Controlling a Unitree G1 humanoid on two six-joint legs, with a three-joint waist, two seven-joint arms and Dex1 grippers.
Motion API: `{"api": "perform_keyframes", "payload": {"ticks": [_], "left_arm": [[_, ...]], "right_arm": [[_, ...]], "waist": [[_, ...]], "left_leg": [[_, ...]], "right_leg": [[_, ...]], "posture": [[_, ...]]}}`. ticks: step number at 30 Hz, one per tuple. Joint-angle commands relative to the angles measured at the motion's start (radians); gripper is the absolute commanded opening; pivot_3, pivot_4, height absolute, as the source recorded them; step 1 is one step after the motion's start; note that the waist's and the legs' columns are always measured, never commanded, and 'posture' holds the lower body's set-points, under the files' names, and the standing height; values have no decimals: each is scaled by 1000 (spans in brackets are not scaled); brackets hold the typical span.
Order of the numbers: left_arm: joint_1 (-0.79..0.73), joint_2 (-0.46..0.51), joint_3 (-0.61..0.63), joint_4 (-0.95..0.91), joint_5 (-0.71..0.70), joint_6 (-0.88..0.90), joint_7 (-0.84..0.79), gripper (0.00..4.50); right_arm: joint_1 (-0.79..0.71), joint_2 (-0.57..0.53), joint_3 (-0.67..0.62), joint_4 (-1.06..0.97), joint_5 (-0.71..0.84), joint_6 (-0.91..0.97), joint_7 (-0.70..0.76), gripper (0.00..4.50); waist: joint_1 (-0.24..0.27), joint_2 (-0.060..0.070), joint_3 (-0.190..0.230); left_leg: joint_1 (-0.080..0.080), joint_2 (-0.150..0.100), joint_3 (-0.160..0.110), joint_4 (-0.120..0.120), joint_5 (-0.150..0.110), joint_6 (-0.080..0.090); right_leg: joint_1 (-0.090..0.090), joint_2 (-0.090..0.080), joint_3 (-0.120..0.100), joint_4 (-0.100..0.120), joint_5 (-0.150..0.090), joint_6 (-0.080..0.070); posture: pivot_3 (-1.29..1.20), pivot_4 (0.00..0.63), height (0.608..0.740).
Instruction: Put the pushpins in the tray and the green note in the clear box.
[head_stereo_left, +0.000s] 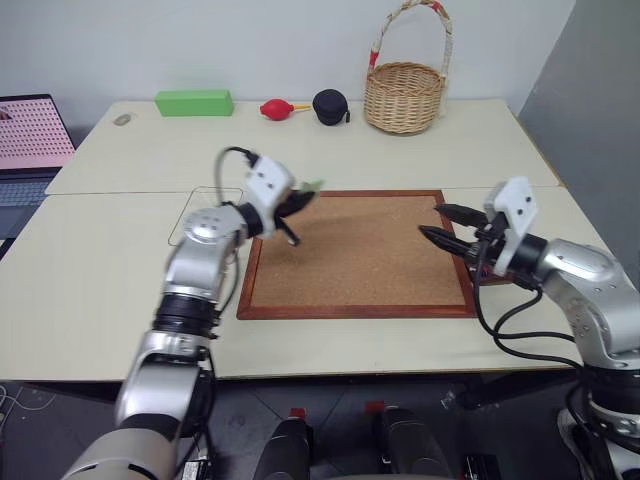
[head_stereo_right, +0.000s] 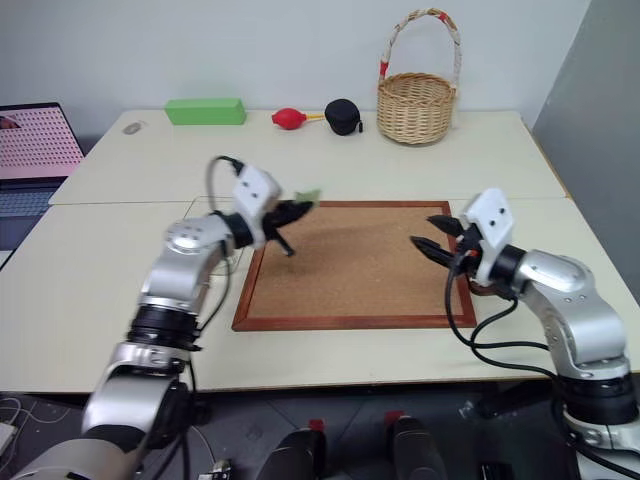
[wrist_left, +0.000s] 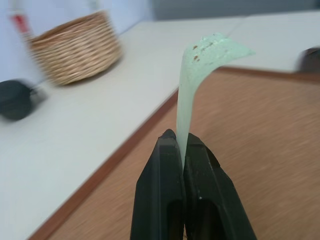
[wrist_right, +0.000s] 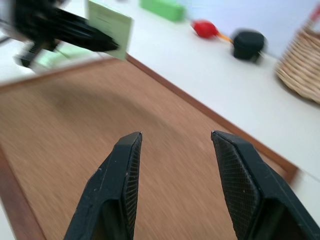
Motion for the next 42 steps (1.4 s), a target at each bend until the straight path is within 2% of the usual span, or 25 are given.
{"api": "perform_keyframes", "payload": {"ticks": [1, 8, 14, 21, 28, 33, 37, 39, 42], "left_arm": [[15, 111, 73, -52, 19, 56, 57, 0], [36, 232, 95, 9, 79, 69, 150, 0], [58, 257, 80, 60, 97, 84, 164, 0], [72, 256, 77, 62, 83, 123, 142, 1126], [87, 255, 85, 9, 73, 160, 137, 2602], [88, 225, 151, -103, -17, 208, 136, 3559], [131, 206, 182, -261, -96, 218, 117, 3559], [192, 197, 161, -369, -86, 183, 125, 3559], [265, 153, 134, -472, -113, 235, 137, 3559]], "right_arm": [[-68, 42, 70, -31, 13, -17, 20, 2330], [-119, 92, 154, -16, 0, -26, 44, 2330], [-118, 101, 175, -28, 3, -23, 56, 2330], [-103, 93, 168, -54, 12, -11, 56, 2365], [-89, 61, 155, -65, 20, -3, 69, 2365], [-74, 42, 134, -78, 34, -2, 69, 2365], [-27, 39, 84, -93, 40, -12, 30, 2365], [17, 62, 50, -86, 17, -36, -27, 2365], [83, 88, 35, -62, -32, -103, -83, 2365]], "waist": [[2, 0, 0], [23, -1, 1], [23, -1, 1], [21, -1, 1], [21, -1, 1], [21, -1, 1], [22, -1, 1], [23, -1, 1], [23, -1, 1]], "left_leg": [[0, 0, 0, 0, 0, 0], [-2, -1, 0, 0, 0, 0], [-2, -1, 0, 0, 0, 0], [-2, -1, 0, 0, 0, 0], [-2, -1, 0, 0, 0, 0], [-3, -1, 0, 0, 0, 0], [-3, -1, 0, 0, 0, 0], [-3, -1, 0, 0, 0, 0], [-2, -1, 1, 0, 0, 0]], "right_leg": [[0, 0, 0, 0, 0, 0], [-1, -2, 0, -2, 0, 0], [-2, -2, 0, -1, 0, 0], [-2, -2, 0, -1, 0, 0], [-2, -2, 0, -1, 0, 0], [-2, -2, 0, -1, 0, 0], [-2, -2, 0, -1, 0, 0], [-2, -2, 0, -1, 0, -1], [-2, -3, 1, -1, 1, -1]], "posture": [[0, 150, 740], [0, 150, 740], [0, 150, 740], [0, 150, 740], [0, 150, 740], [0, 150, 740], [0, 150, 740], [0, 150, 740], [0, 150, 740]]}}
